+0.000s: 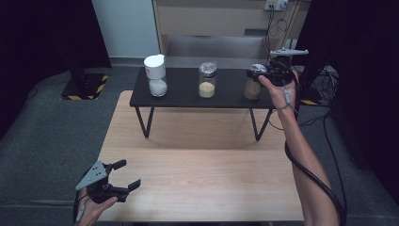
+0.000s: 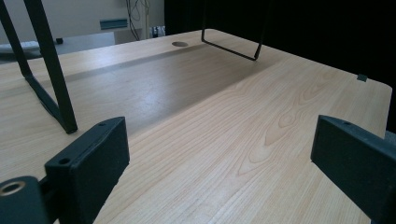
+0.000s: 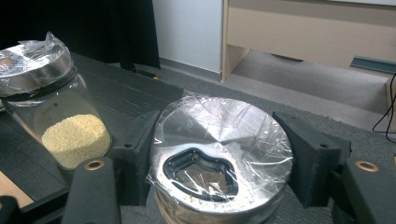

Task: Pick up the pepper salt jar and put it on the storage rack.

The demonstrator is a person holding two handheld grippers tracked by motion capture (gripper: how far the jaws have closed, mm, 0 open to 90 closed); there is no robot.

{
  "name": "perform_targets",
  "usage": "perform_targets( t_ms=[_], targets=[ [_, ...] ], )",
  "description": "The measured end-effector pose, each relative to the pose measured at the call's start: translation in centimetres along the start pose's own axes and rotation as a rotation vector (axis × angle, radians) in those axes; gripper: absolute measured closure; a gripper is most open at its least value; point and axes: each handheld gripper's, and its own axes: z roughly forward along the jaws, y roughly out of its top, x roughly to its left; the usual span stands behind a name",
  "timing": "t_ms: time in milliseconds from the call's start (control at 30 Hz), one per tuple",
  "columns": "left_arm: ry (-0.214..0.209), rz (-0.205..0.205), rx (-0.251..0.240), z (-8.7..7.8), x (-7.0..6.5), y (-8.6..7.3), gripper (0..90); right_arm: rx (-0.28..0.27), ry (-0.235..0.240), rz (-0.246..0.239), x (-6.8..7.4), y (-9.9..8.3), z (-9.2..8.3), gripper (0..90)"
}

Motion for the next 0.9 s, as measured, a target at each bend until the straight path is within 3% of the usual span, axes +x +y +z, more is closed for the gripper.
perform_targets(
  t_ms=[100,200,367,900],
  targets=[
    [0.001,0.001,0.000,0.0,0.0,0.0,3.1,-0.033,0.023,0.003,-0.4,-0.7,0.0,25.4],
    [0.001,0.000,0.000,0.0,0.0,0.0,3.1,-0.052,0.018,-0.007,-0.3,-1.0,-0.1,15.8],
    [0.002,0.000,-0.001,0.0,0.0,0.0,3.1,-0.089,-0.002,-0.030,0.1,-0.9,-0.9,8.7],
    [0.004,0.002,0.002,0.0,-0.1,0.1,3.1,-0.180,0.063,-0.067,0.6,0.4,-5.2,7.1]
  ],
)
